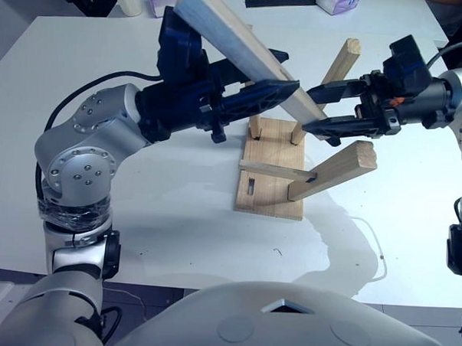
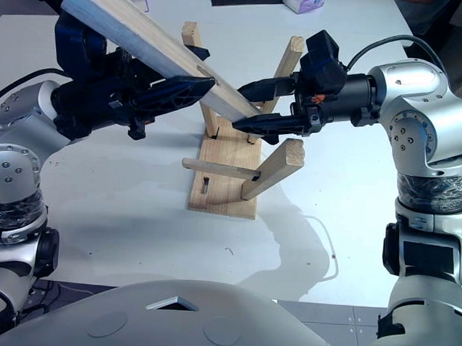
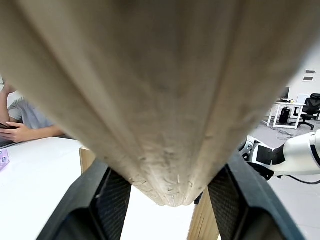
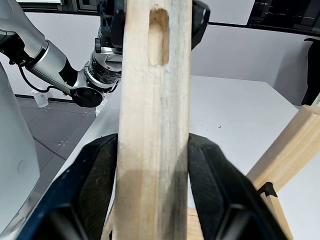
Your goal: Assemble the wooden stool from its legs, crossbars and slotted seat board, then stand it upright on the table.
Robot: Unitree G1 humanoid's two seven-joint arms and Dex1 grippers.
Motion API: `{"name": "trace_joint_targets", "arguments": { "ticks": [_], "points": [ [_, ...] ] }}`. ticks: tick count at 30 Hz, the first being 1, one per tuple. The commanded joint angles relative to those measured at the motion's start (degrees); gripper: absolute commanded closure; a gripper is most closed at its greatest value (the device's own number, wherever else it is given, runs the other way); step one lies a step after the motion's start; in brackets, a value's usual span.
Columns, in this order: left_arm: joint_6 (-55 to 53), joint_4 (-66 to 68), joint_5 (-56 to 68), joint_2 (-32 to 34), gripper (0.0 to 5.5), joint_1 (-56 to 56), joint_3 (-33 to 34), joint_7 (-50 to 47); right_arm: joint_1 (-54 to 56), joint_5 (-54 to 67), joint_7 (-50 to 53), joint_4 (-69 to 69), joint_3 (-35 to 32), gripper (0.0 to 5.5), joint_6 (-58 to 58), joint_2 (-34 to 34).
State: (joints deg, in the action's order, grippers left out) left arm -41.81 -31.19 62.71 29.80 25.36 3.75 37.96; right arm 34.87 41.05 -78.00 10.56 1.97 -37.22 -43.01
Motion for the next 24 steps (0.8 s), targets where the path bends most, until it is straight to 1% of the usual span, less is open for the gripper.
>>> {"name": "trace_joint_targets", "arguments": {
  "ticks": [1, 8, 13, 14, 17, 21, 24],
  "points": [
    [-0.47, -0.26, -2.73, 2.25, 3.44, -1.71, -1.55, 2.23, 0.79, -0.67, 0.92, -0.38, -0.85, 3.41, 0.66, -0.24],
    [0.98, 0.49, -4.99, 3.41, 3.45, -2.67, -2.75, 3.44, 0.51, -0.53, 0.36, 0.04, -0.96, 3.41, 0.34, -0.56],
    [1.35, 2.62, -2.46, 1.47, 3.45, -0.09, -0.29, 0.67, 0.55, -4.83, 3.0, -2.36, -0.08, 3.41, 3.38, 0.49],
    [1.4, 3.18, -1.65, 1.1, 3.45, 0.66, 0.55, -0.07, 0.45, -5.36, 3.22, -2.86, 0.03, 3.04, 3.89, 0.56],
    [1.51, 4.39, -0.35, 0.69, 3.45, 2.24, 2.35, -1.34, -0.25, -7.26, 3.88, -3.61, 0.38, 2.62, 5.54, 0.46],
    [1.41, 5.25, 0.69, 0.84, 3.45, 3.93, 4.03, -2.02, -1.77, -8.82, 3.5, -4.1, 0.19, 2.57, 6.88, -0.4],
    [1.1, 5.08, 0.83, 3.51, 3.46, 4.66, 5.99, -0.87, -3.56, -8.99, 4.42, -4.52, -2.49, 2.57, 7.29, -1.92]
  ]
}}
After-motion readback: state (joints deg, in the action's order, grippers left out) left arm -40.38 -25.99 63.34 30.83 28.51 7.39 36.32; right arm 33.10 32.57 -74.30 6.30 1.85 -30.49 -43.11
